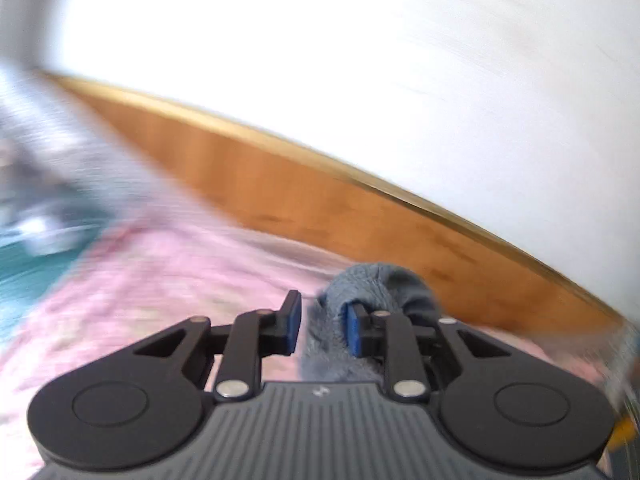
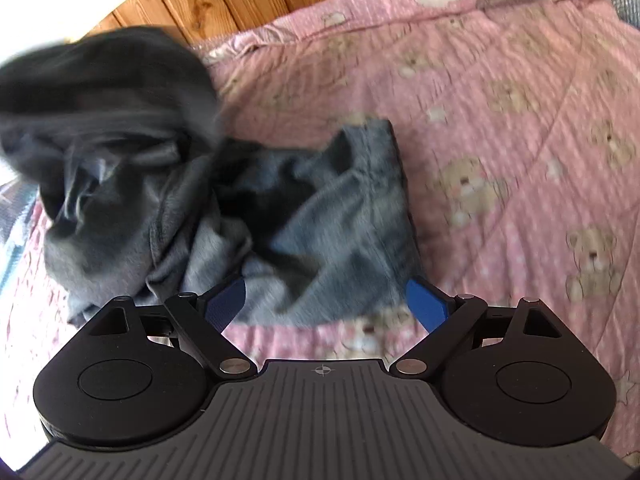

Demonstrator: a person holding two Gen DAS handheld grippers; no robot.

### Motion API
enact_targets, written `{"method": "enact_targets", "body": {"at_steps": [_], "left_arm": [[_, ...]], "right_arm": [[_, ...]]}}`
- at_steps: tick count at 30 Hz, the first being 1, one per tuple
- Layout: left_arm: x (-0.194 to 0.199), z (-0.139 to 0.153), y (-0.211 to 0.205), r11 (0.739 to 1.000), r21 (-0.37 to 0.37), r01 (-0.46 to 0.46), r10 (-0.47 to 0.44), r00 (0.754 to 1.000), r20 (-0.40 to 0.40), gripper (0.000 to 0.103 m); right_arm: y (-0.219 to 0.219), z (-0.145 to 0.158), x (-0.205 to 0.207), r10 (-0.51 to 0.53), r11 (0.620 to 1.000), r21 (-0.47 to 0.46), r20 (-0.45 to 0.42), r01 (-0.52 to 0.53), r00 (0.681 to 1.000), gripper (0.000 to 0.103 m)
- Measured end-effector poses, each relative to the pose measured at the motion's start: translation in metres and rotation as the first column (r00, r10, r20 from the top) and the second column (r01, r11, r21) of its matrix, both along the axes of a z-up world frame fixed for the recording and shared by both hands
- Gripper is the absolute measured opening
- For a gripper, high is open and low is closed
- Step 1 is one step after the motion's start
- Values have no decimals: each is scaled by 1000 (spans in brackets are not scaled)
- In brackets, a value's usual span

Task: Fold clothes

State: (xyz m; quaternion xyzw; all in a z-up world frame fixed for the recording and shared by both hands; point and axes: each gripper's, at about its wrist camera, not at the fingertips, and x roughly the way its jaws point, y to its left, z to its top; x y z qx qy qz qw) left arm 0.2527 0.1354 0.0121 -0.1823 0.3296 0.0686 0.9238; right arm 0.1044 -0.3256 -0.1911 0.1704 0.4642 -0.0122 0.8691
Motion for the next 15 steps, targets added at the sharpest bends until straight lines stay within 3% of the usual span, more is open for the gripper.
{"method": "enact_targets", "body": {"at_steps": [2,5,7,9,12,15], "left_arm": [[-9,-34,57,996,55,-66,74,986,-147,30],[-37,-83,88,999,43,2,10,960,-279,41],[-58,-105,84,998,22,59,-51,957,-284,68],[-68,-122,74,990,21,140,-129,952,-276,77],[-59,-144,44,956,29,291,-272,920,-281,81],[-45,-161,18,929,44,367,-340,896,-285,93]], "right_arm": [[11,5,3,2,1000,-19,-6,-2,1000,90],[36,14,2,18,999,-42,-16,-19,1000,91],[55,19,0,36,998,-57,-19,-37,999,92],[73,22,-2,63,995,-82,-22,-65,998,92],[94,25,-4,92,989,-116,-28,-95,995,92],[99,28,-8,78,986,-145,-18,-80,997,93]]}}
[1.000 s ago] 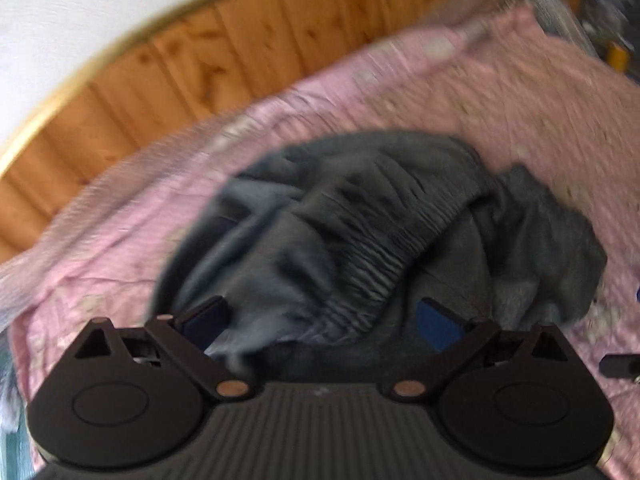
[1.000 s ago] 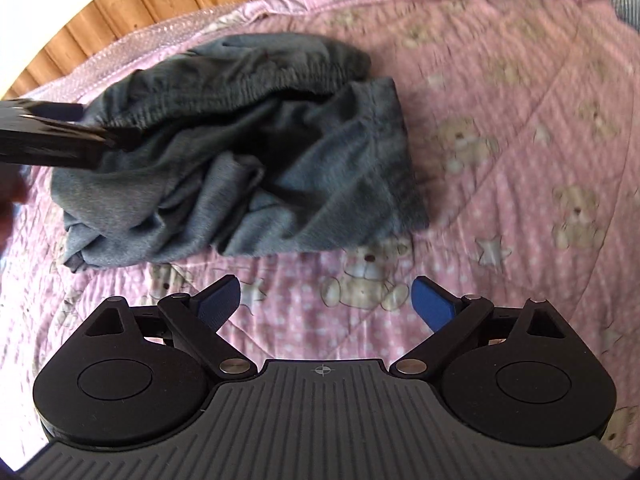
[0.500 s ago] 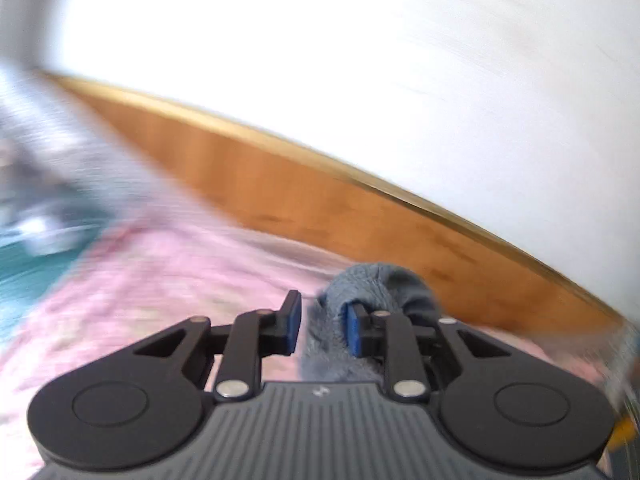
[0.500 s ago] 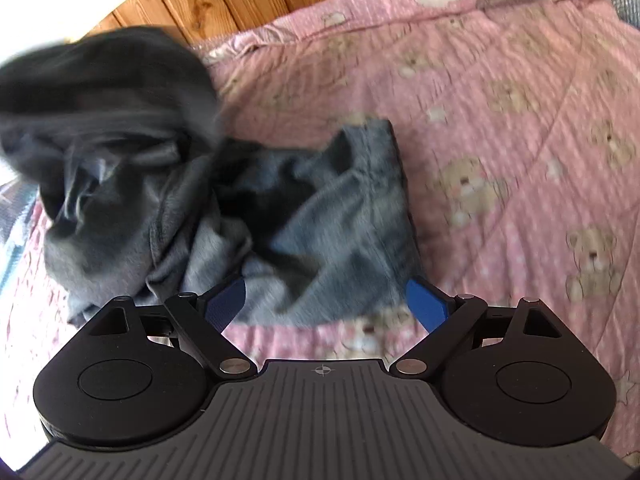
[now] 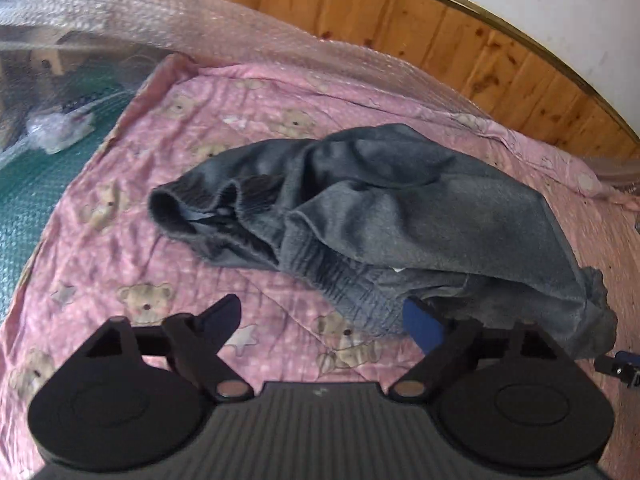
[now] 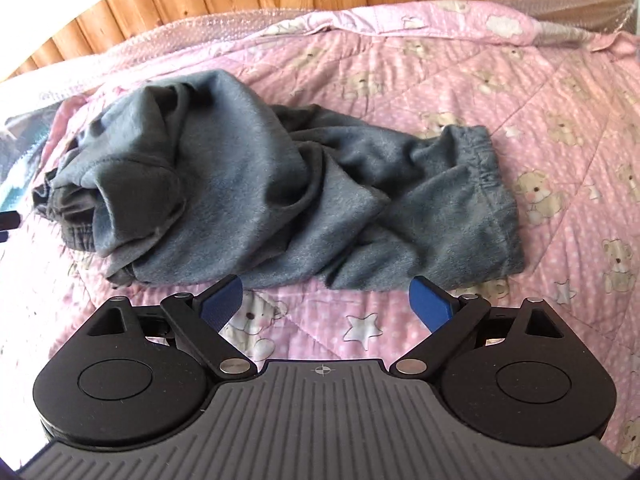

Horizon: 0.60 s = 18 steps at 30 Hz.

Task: Fold clothes

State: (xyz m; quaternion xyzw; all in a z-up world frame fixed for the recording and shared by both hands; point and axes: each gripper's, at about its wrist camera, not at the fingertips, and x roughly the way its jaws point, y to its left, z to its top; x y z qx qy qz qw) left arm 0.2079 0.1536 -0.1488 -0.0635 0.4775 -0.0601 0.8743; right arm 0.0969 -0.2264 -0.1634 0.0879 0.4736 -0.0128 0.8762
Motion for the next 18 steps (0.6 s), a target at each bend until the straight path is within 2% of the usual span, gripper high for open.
{"method": "enact_targets", "body": {"at_steps": [4,6,8,9,10,11,12,13,14,15,18], "left_arm": [[24,-37,-22,998,-34,58,-60,996,-72,93],[28,-51,-37,997,4,81,-80,994,-72,92],[31,-62,-52,992,65,105,-102,994,-49,81],[33,-66,-57,990,87,108,-104,993,-46,67],[34,-65,-57,993,70,91,-88,995,-39,48],[36,-64,-56,996,53,74,-72,997,-32,41],[35,-57,-53,998,22,62,-62,998,-16,16],[35,-50,-49,999,-8,51,-51,999,0,14],[32,-38,-45,999,-13,34,-34,999,28,14],[28,-25,-40,1000,-13,24,-23,998,64,13],[6,27,-7,999,-34,18,-12,986,165,13]], "right_arm": [[-24,0,0,-93,995,-33,15,93,996,94],[-45,-2,4,-149,987,-58,21,150,989,94],[-70,-9,10,-192,978,-79,27,194,981,94],[-82,-13,14,-212,973,-88,23,214,977,94],[-91,-20,18,-209,975,-75,10,210,978,91],[-101,-26,22,-205,977,-61,-3,205,979,86],[-110,-32,26,-201,979,-47,-16,200,979,62],[-116,-38,28,-183,983,-16,-40,182,982,18],[-120,-38,29,-174,984,28,-48,176,984,4],[-124,-38,29,-166,983,72,-55,170,985,5],[-146,4,14,-209,970,148,89,195,974,3]]}}
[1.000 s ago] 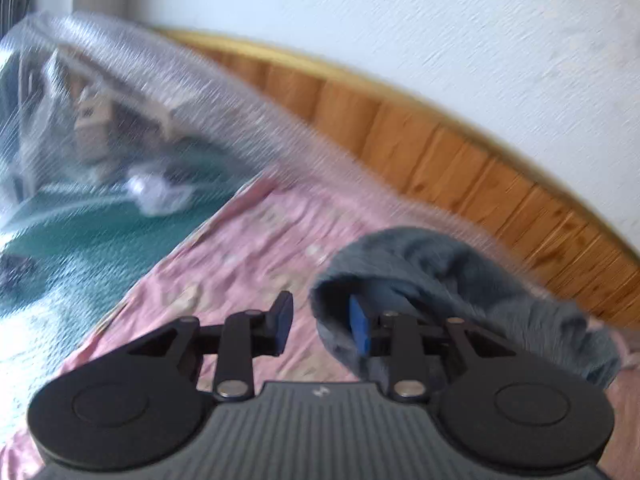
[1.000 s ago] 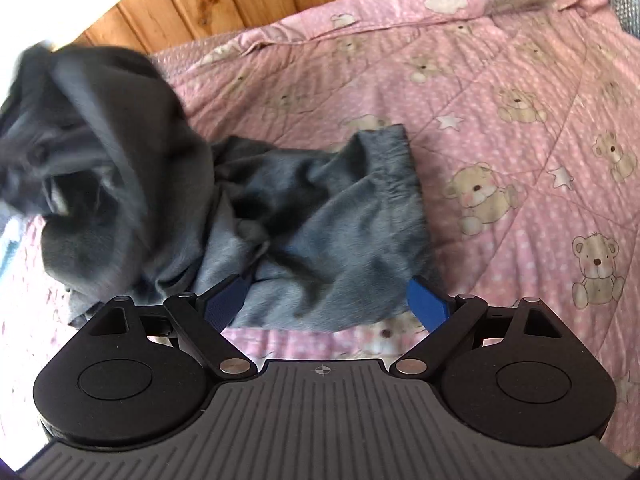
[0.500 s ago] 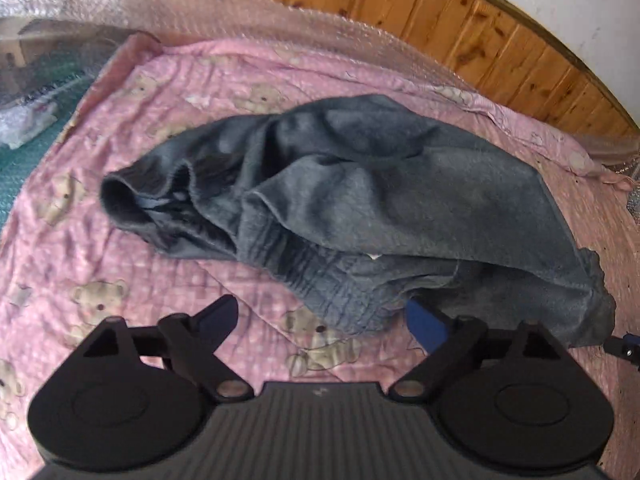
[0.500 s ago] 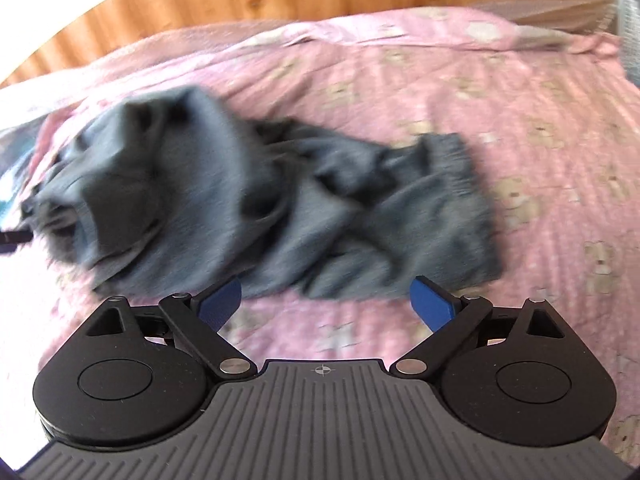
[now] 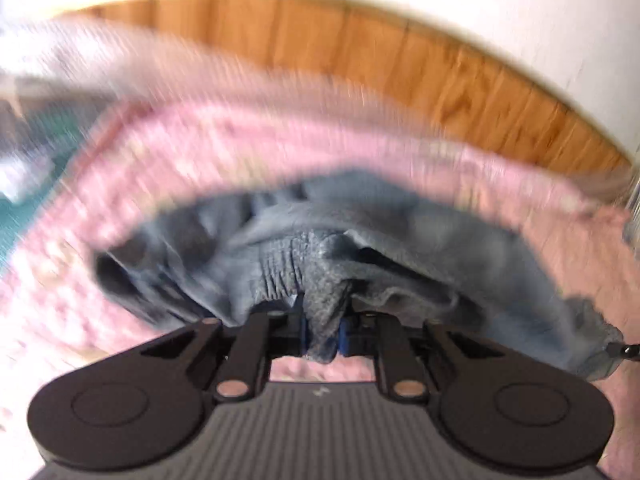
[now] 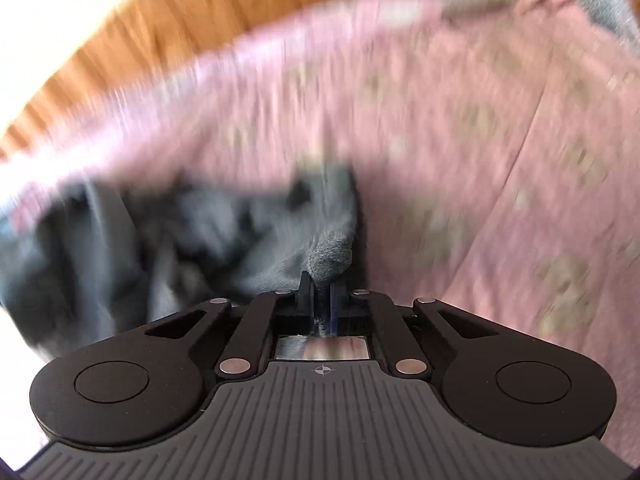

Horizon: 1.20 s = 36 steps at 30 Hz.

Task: Fold clothes

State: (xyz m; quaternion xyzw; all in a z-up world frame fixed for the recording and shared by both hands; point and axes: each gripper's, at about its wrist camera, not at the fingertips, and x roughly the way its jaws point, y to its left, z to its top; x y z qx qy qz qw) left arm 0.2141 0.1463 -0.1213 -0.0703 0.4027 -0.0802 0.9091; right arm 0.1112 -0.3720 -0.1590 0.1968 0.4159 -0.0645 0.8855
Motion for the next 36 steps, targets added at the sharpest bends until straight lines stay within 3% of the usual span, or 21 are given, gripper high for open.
{"method": "enact_targets", "body": {"at_steps": [3,6,9,12,14,16,17,20,21,23,24,25,26,27,29,30,32,35,36], "left_arm": [[-32,64,42,1000,-4,12,-11,992,122,13],[-66,132,85,1000,-9,10,-8,968,249,13],[-99,202,121,998,-59,0,23,916,401,13],[-118,272,149,992,-128,-14,81,838,540,13],[-115,303,167,981,-191,-44,147,811,567,13],[-94,318,180,969,-224,-99,208,815,541,13],[-72,318,186,965,-219,-142,237,832,501,13],[11,285,186,959,-135,-248,280,896,344,13],[40,260,182,956,-95,-277,293,915,277,13],[97,211,174,946,-10,-325,323,936,142,13],[118,180,169,935,10,-355,354,933,70,13],[138,149,165,923,32,-383,383,924,0,14],[151,120,158,908,99,-408,413,910,-42,15],[161,86,149,875,168,-454,472,876,-93,15],[164,35,135,854,235,-464,505,848,-161,17],[160,19,129,844,258,-470,519,837,-173,22],[132,-2,124,844,268,-464,517,839,-173,23],[96,-4,129,845,256,-470,512,849,-131,36],[82,-2,133,849,242,-470,507,853,-122,46]], "right_arm": [[-32,68,-26,-81,997,-4,170,82,982,3],[-60,138,-54,-127,986,-59,315,153,940,3],[-89,203,-78,-175,965,-102,443,243,879,3],[-114,256,-86,-197,935,-148,538,322,820,3],[-132,284,-82,-213,916,-161,580,367,786,3],[-149,294,-54,-220,909,-181,557,375,801,3],[-158,299,-40,-223,905,-191,545,379,808,3],[-173,261,47,-227,914,-229,395,335,890,3],[-179,248,76,-227,917,-240,342,319,912,3],[-182,195,127,-246,924,-250,190,289,950,3],[-182,167,152,-253,928,-253,114,274,961,5],[-181,135,173,-245,941,-238,16,241,969,15],[-180,106,188,-239,954,-199,-55,224,970,22],[-176,84,193,-241,959,-169,-70,227,968,32],[-161,58,185,-246,959,-150,-21,240,969,48],[-153,53,181,-229,963,-143,0,227,973,54],[-133,42,155,-172,977,-125,31,174,985,54],[-95,24,105,-32,999,-31,23,32,999,55],[-77,17,93,27,1000,7,15,-28,1000,55]]}}
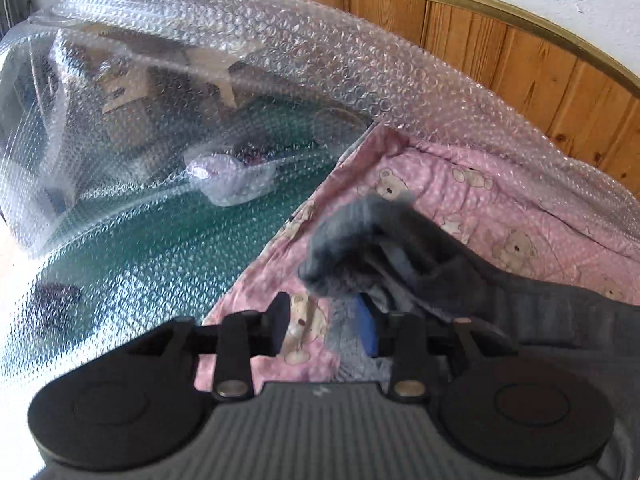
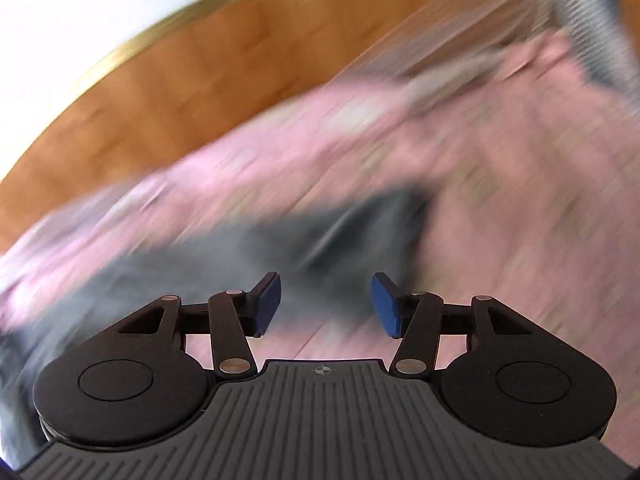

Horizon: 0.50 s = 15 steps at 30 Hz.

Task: Fold clothes

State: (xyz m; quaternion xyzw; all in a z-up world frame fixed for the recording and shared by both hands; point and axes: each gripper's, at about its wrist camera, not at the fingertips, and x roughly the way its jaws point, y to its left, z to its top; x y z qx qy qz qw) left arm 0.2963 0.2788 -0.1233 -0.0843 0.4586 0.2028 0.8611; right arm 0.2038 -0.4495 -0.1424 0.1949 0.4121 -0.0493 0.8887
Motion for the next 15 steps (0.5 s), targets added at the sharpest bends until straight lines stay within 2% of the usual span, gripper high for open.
{"method": "enact_targets", "body": {"at_steps": [1,3,5,6,9,11,13,14,15], "left_arm": [[-19,6,3,1000,-23,3,-3,1000,18,55],[-53,13,2,998,-63,-6,8,999,31,63],[-83,13,3,994,-105,-24,29,999,41,71],[-99,13,3,991,-127,-32,38,998,44,79],[-129,-8,-1,985,-167,-31,34,999,15,81],[-135,-21,-2,982,-187,-30,33,999,14,81],[-136,-33,-2,974,-224,-29,35,999,24,81],[-135,-37,-1,970,-240,-33,42,999,32,81],[-131,-45,0,966,-257,-31,42,998,37,81]], "right_arm": [[20,-9,-7,66,997,30,-13,-66,998,58],[60,-25,-13,187,980,74,-33,-184,982,60],[94,-38,-9,264,961,92,-30,-260,964,61],[108,-41,-6,284,956,86,-22,-282,958,61],[139,-52,1,278,960,30,16,-279,960,69],[151,-57,10,284,959,16,12,-285,959,66],[160,-61,18,291,957,-4,-7,-291,957,56],[162,-63,22,290,957,-20,-26,-291,957,45],[164,-65,26,289,956,-37,-45,-291,956,15]]}}
